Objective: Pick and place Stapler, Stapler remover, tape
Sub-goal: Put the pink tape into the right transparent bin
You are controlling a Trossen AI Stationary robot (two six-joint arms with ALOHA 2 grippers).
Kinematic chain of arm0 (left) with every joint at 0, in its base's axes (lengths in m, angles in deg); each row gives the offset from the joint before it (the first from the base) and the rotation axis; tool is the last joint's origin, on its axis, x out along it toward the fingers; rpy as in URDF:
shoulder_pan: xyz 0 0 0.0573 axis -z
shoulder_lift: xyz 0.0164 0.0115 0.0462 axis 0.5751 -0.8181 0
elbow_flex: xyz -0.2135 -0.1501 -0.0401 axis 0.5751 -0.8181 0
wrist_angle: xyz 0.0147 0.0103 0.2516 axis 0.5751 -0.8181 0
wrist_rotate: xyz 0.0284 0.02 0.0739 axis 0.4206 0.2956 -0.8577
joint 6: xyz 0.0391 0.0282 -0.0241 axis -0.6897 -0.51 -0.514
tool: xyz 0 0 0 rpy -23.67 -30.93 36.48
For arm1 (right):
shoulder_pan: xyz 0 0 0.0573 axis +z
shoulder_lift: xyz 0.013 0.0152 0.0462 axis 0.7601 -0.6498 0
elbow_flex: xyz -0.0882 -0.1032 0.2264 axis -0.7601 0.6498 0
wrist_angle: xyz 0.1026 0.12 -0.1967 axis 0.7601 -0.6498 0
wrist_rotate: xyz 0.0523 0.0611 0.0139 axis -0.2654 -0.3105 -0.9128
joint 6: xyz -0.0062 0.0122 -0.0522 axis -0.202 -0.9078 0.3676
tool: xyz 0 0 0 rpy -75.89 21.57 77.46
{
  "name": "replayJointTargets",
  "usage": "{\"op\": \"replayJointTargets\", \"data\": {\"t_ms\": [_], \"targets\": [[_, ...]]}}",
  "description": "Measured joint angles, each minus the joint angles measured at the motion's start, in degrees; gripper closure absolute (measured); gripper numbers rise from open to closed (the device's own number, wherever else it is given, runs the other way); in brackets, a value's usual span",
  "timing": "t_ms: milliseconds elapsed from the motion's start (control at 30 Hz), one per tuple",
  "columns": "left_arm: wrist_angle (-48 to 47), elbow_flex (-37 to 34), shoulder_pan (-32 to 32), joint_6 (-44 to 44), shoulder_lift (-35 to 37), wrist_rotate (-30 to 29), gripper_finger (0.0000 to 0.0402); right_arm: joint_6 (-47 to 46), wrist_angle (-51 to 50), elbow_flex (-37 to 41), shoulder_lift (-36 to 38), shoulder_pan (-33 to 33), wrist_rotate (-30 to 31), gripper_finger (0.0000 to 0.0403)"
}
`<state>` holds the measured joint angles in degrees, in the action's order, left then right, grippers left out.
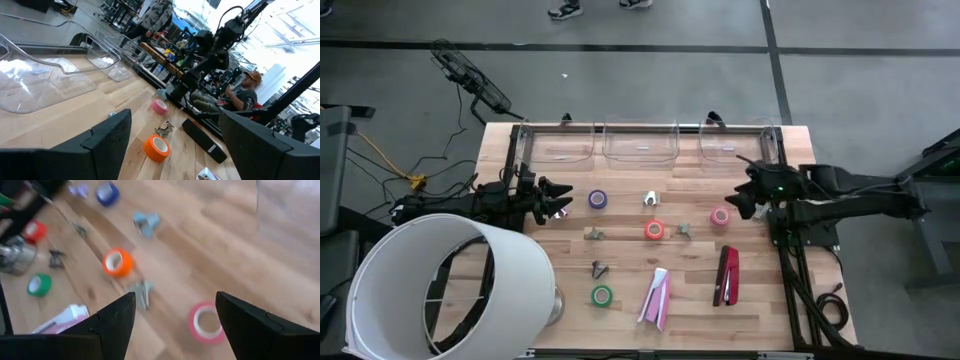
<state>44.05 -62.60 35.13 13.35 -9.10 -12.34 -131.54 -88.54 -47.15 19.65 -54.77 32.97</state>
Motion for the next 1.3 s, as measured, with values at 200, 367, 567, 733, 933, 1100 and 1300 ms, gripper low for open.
{"op": "replayJointTargets", "data": {"t_ms": [200, 367, 567, 733, 933, 1100, 1300], "targets": [[0.0, 0.0, 0.0, 0.0, 0.0, 0.0, 0.0105, -1.9, -6.9, -3.5, -8.5, -2.8, -5.2, 0.0136], [0.0, 0.0, 0.0, 0.0, 0.0, 0.0, 0.0105, -3.4, -8.2, -4.2, -14.0, -3.7, -6.7, 0.0136], [0.0, 0.0, 0.0, 0.0, 0.0, 0.0, 0.0105, -4.1, -11.9, -4.1, -20.2, -3.7, -5.4, 0.0136], [0.0, 0.0, 0.0, 0.0, 0.0, 0.0, 0.0105, -4.3, -13.6, -4.0, -24.9, -3.8, -2.0, 0.0136], [0.0, 0.0, 0.0, 0.0, 0.0, 0.0, 0.0105, -3.7, -13.6, -4.0, -31.0, -4.0, -0.6, 0.0136], [0.0, 0.0, 0.0, 0.0, 0.0, 0.0, 0.0105, -2.5, -13.2, -4.0, -35.2, -5.4, -0.6, 0.0136], [0.0, 0.0, 0.0, 0.0, 0.0, 0.0, 0.0105, -0.2, -12.3, -4.0, -38.1, -7.6, -1.2, 0.0136]]}}
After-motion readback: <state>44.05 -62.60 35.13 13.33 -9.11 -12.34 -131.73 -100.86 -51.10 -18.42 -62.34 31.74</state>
